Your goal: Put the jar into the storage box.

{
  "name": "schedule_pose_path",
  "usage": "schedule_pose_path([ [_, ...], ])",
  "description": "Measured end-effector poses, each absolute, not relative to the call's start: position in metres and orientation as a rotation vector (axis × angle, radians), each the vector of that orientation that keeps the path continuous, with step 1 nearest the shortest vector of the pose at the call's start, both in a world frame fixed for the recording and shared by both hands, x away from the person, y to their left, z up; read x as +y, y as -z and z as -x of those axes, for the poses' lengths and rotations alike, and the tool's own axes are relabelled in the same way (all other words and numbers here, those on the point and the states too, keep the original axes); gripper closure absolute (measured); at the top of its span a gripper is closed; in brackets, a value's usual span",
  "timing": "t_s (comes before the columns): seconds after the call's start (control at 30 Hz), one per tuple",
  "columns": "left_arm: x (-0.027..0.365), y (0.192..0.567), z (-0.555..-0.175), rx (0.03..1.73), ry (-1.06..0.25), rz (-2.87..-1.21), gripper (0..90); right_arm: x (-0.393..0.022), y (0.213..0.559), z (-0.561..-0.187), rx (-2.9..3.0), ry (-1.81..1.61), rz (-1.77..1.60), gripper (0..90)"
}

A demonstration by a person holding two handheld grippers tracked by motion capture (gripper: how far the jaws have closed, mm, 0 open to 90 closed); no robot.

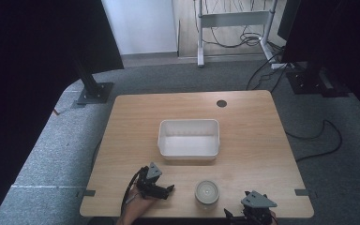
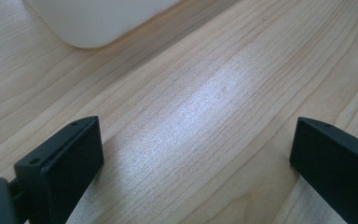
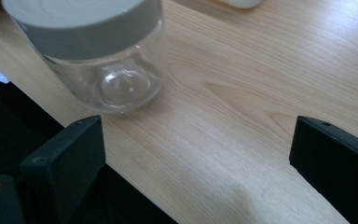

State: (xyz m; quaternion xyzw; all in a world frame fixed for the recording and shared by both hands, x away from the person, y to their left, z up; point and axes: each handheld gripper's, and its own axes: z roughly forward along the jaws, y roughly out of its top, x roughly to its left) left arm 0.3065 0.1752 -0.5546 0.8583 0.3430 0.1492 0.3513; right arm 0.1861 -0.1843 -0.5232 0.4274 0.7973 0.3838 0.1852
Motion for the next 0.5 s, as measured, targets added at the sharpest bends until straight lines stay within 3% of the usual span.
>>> schedule_pose_path([
  [0.5, 0.175, 0.555, -0.307, 0.888, -0.386, -2.222, 2.3, -0.162, 0.526, -0.192, 2.293, -1.15, -1.096, 2.0],
])
